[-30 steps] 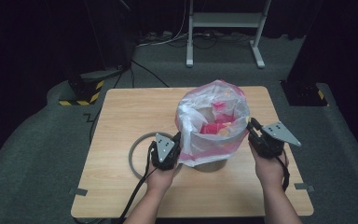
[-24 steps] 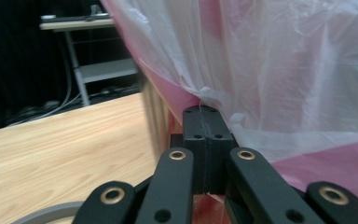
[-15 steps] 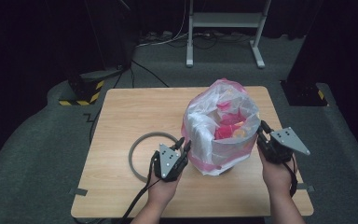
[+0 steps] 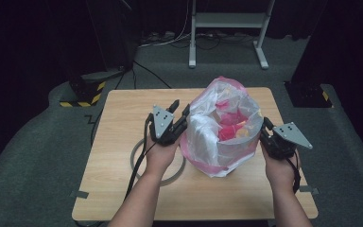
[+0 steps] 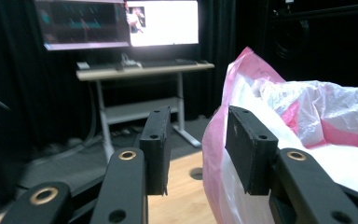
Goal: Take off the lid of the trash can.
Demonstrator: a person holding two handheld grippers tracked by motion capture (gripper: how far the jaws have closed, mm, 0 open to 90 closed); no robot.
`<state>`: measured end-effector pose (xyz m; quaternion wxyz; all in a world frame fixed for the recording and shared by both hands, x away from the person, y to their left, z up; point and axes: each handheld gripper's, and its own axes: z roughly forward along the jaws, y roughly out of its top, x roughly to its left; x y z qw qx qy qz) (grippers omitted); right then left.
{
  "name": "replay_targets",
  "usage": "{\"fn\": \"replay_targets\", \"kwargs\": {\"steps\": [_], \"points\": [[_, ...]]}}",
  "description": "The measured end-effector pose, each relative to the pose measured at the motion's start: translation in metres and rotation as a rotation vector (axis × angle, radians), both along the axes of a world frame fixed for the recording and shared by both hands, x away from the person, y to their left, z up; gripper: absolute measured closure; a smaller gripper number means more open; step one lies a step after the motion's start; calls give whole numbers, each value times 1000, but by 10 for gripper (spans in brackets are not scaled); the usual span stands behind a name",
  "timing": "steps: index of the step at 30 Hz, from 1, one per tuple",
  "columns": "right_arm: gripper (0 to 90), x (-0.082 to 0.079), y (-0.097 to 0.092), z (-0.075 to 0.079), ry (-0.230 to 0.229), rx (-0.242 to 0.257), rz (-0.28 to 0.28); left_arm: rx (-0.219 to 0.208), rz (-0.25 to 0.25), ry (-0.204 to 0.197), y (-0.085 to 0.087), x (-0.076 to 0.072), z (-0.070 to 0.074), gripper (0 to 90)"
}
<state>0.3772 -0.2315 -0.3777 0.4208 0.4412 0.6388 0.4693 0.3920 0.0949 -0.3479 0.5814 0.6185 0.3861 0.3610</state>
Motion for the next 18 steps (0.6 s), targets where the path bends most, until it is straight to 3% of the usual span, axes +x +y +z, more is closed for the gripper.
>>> {"fn": "replay_targets", "kwargs": {"steps": [2, 4, 7, 10, 12, 14, 16, 18], "points": [[760, 0, 0, 0, 0, -4, 3, -21, -37, 12, -2, 5, -3, 589], [760, 1, -1, -1, 2, -4, 6, -12, -46, -1, -5, 5, -4, 587], [761, 2, -1, -1, 2, -4, 6, -24, -48, 14, -8, 9, -5, 591], [762, 1, -1, -1, 1, -2, 5, -22, -49, 5, -7, 10, -5, 709], [762, 1, 0, -2, -1, -1, 7, 0, -26, -16, -8, 8, -5, 884], [763, 1, 0, -2, 2, 0, 5, 6, -13, -33, -8, 9, -6, 899], [765, 2, 0, -2, 3, 2, 5, -27, 14, -41, -3, 10, -9, 900], [766, 2, 0, -2, 3, -1, 6, -52, 47, -22, 3, 14, -16, 900]]}}
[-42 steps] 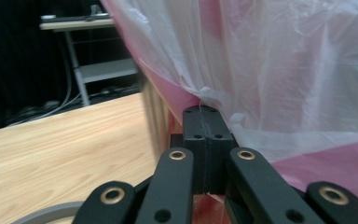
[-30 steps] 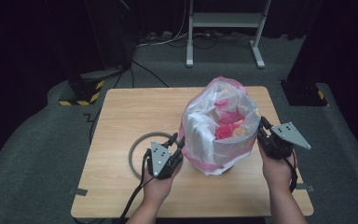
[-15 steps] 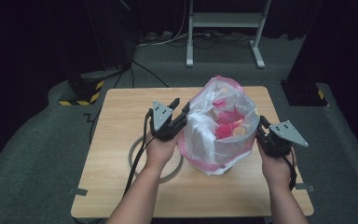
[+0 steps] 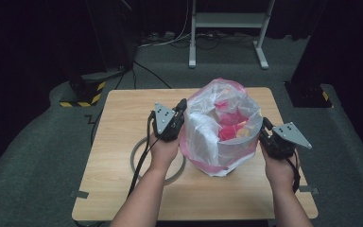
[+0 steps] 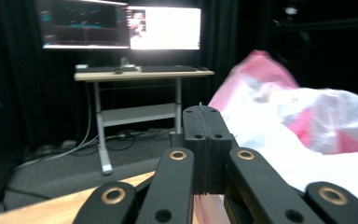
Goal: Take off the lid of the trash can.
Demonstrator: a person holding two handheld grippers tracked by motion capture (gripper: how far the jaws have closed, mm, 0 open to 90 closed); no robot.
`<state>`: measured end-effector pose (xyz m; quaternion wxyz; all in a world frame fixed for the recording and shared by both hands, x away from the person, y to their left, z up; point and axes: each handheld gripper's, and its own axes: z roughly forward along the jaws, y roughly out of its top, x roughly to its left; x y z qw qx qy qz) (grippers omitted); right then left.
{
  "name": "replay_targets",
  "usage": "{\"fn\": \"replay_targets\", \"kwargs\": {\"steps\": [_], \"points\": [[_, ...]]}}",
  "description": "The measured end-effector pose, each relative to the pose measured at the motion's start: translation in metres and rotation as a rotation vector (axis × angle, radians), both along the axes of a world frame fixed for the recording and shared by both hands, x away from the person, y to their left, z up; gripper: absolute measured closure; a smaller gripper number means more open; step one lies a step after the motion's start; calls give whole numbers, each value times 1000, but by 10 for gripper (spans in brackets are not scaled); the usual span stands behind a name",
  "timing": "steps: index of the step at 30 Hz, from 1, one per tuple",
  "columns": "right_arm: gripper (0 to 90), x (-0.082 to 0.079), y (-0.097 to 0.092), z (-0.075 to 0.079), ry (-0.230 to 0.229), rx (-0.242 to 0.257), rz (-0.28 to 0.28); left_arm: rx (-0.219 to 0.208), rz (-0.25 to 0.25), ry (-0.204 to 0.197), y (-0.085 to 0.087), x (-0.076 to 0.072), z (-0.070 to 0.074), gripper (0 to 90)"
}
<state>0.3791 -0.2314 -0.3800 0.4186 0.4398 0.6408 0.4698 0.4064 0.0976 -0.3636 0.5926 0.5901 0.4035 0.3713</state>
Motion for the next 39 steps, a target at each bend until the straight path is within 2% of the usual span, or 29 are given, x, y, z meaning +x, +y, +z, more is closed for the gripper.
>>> {"fn": "replay_targets", "kwargs": {"steps": [2, 5, 7, 8, 9, 10, 11, 14, 18, 20, 22, 24, 26, 29, 32, 34, 36, 37, 39], "points": [[787, 0, 0, 0, 1, 0, 4, 4, 9, 41, 2, 7, -10, 900], [896, 2, 4, -4, 15, 14, 21, 52, 0, 129, -3, 18, -38, 900], [896, 5, 11, -12, 29, -3, 48, 73, -17, 179, -9, 22, -57, 900], [898, 8, 15, -17, 51, -2, 73, 56, -9, 190, -9, 22, -64, 900], [898, 11, 19, -22, 66, -18, 68, 39, -24, 209, -7, 22, -69, 900], [896, 14, 20, -25, 72, -25, 70, 45, -23, 208, -6, 19, -73, 900], [885, 16, 19, -27, 88, -6, 83, 60, -24, 205, -7, 16, -76, 900], [823, 8, 14, -22, 53, 1, 66, 60, -17, 204, -6, 5, -79, 900], [781, -18, 6, -9, -9, 12, 55, 106, 0, 182, -8, -12, -86, 900], [780, -29, 6, -8, -23, 8, 59, 118, -3, 183, -9, -15, -87, 900], [771, -35, 7, -8, -24, -5, 66, 148, -14, 179, -16, -26, -95, 900], [772, -30, 6, -7, -16, -12, 59, 157, -13, 187, -19, -27, -99, 900], [774, -20, 5, -6, -10, -12, 50, 144, -13, 199, -20, -23, -100, 900], [783, -1, 3, -3, 10, -2, 53, 152, -10, 204, -20, -16, -98, 900], [895, 10, 3, -2, 31, 19, 93, 163, -12, 211, -21, -10, -98, 900], [899, 11, 3, -10, 61, 46, 115, 172, -6, 237, -22, -4, -103, 900], [900, 12, 5, -32, 126, 55, 112, 186, 3, 272, -25, 3, -111, 900], [900, 12, 7, -47, 161, 38, 106, 192, -9, 290, -26, 6, -116, 900], [900, 10, 6, -72, 221, 48, 98, 189, -29, 312, -28, 9, -121, 900]]}}
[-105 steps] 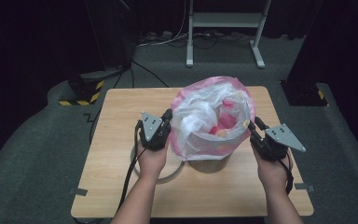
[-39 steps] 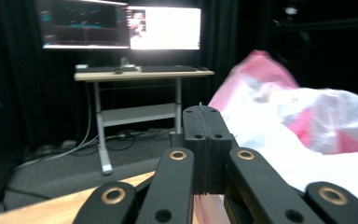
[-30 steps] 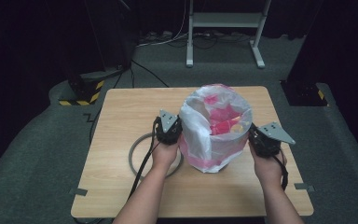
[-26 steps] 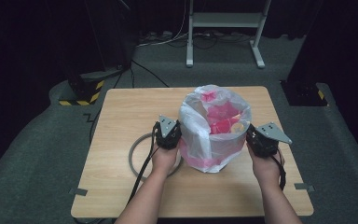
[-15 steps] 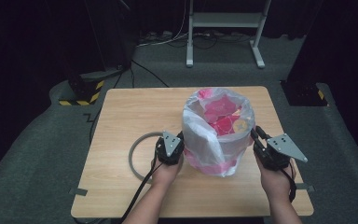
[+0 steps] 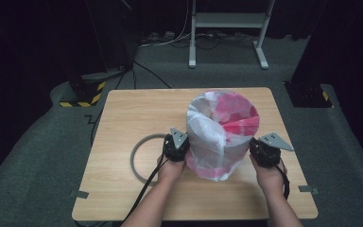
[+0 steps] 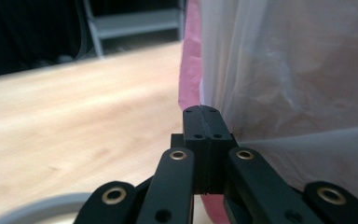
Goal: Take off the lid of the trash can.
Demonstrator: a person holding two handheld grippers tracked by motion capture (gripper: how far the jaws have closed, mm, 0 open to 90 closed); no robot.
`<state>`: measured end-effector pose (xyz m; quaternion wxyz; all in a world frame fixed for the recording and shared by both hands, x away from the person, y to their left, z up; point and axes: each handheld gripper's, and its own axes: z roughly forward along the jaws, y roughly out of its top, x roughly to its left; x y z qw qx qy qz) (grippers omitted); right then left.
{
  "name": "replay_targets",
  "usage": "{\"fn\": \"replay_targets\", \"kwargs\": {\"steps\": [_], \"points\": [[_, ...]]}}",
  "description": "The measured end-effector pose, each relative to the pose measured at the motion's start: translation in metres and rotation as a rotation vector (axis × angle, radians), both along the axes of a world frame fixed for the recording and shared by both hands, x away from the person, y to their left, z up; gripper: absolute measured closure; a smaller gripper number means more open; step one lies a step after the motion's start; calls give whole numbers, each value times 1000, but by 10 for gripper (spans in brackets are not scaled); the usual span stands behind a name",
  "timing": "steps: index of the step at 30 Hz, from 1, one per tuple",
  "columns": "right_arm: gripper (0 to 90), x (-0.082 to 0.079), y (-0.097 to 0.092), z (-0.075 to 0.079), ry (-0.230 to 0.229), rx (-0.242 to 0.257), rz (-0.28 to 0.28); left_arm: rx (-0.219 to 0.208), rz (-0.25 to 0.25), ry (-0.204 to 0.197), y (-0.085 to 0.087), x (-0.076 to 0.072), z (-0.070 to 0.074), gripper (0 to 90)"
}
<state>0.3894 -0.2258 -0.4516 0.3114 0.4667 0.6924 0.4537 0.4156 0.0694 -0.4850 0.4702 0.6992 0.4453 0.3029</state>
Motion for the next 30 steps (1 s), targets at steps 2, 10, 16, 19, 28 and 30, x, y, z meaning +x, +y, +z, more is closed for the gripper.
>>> {"fn": "replay_targets", "kwargs": {"steps": [2, 10, 16, 19, 28, 30], "points": [[897, -2, -4, -12, 9, 19, -5, 11, -3, -2, -3, 1, 0, 900], [775, -13, -22, 15, -89, 14, -64, -40, 42, -56, 14, -22, 18, 747], [749, -10, -24, 36, -135, 25, -72, -85, 5, -60, 13, -40, 26, 724], [795, -3, -12, 41, -130, 15, -44, -58, -19, -14, 5, -37, 18, 861], [897, 4, -12, 7, -40, -1, -60, -57, -28, 66, -12, -18, -1, 899], [894, 5, -18, 9, -48, -3, -86, -54, -42, 57, -21, -16, 0, 898]]}}
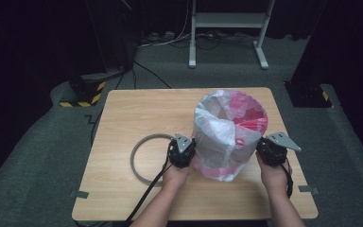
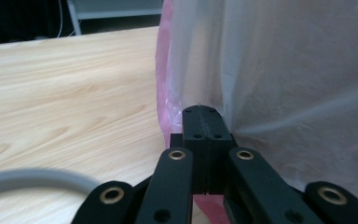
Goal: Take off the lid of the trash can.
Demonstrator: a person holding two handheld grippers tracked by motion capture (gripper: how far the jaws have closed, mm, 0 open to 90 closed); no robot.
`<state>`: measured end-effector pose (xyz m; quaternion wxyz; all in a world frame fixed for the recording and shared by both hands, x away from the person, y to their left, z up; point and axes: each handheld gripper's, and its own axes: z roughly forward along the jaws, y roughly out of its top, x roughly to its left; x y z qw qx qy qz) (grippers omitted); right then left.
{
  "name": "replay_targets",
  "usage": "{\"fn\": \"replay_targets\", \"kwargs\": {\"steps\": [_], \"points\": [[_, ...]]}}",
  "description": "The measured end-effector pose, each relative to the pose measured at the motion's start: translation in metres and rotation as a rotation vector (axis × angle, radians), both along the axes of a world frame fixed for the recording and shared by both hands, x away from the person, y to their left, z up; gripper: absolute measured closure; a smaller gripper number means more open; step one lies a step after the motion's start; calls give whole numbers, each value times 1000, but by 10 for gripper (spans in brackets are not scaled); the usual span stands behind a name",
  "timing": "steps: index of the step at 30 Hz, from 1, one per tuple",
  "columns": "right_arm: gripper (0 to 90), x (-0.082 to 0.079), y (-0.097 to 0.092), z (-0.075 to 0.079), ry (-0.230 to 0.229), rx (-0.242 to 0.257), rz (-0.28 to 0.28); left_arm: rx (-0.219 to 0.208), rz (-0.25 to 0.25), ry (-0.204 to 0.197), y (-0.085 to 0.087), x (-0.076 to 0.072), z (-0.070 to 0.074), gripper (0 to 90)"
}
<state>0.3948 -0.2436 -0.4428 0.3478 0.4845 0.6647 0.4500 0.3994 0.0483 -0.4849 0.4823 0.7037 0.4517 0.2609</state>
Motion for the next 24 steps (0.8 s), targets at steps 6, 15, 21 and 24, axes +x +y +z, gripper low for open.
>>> {"fn": "replay_targets", "kwargs": {"steps": [6, 15, 21, 24], "points": [[777, 4, -22, -1, 1, 18, -51, 17, -8, -1, -14, 9, 0, 844], [695, -13, -34, -3, -28, -12, -81, -19, 61, -72, 39, -20, 16, 535], [697, -21, -37, -11, -4, -33, -83, 34, 119, -114, 83, -47, 17, 450], [695, -19, -34, -15, 15, -49, -75, 67, 158, -89, 106, -55, 10, 424]]}}
